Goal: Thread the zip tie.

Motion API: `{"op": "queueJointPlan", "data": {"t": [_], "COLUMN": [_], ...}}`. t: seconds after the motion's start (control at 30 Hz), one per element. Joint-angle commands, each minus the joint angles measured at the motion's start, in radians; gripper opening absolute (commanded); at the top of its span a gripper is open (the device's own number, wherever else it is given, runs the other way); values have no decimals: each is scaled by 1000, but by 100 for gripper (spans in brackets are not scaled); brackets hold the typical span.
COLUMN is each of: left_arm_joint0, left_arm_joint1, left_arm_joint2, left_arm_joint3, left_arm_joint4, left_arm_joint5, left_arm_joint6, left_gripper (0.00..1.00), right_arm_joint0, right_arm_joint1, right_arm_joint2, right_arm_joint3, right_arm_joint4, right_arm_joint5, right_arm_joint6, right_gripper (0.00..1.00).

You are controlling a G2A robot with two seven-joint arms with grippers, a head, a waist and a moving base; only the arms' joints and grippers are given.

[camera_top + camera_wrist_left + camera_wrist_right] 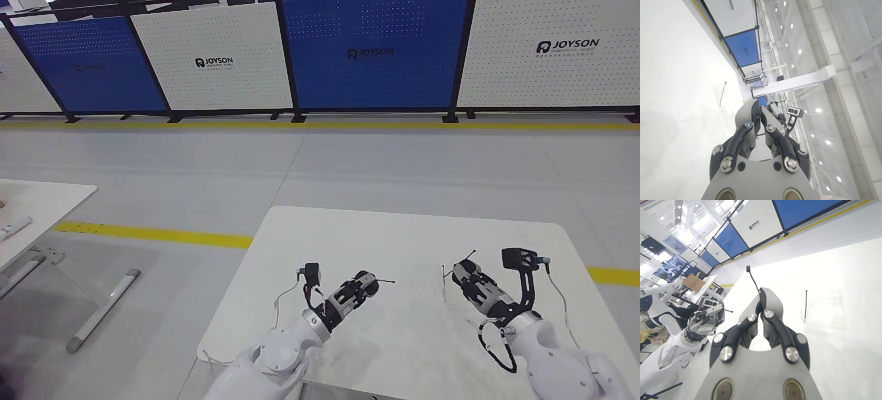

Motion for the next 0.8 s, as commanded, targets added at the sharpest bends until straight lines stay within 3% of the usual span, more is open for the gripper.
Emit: {"op": "queueJointPlan", "data": {"t": [0.0, 0.13, 0.4, 0.57, 0.67, 0.77], "left_arm_joint0": [-8, -33, -33, -33, -33, -33], "left_arm_joint1": [-5, -15, -15, -15, -15, -15], "left_arm_joint2": [13, 45, 45, 45, 45, 45], "left_arm_joint3": [-4, 0, 0, 0, 0, 0], "left_arm_joint4": [16, 104, 104, 104, 104, 104], "left_arm_joint5": [-2, 21, 21, 21, 21, 21], "left_arm_joint6": [35, 119, 119, 119, 119, 119], "left_gripper": [0, 0, 0, 0, 0, 0], "right_arm_joint0": [0, 0, -13, -20, -6, -6], "right_arm_joint1": [0, 0, -2, -13, -18, -18], "right_arm_joint2": [0, 0, -6, -27, -49, -49], "right_arm_joint3": [0, 0, 3, 11, 20, 20], "right_arm_joint4": [0, 0, 4, 186, 264, 264], "right_arm_joint5": [0, 0, -7, -78, -78, -78], "right_arm_joint6": [0, 0, -31, -46, -23, -23], "right_gripper": [0, 0, 0, 0, 0, 0]}}
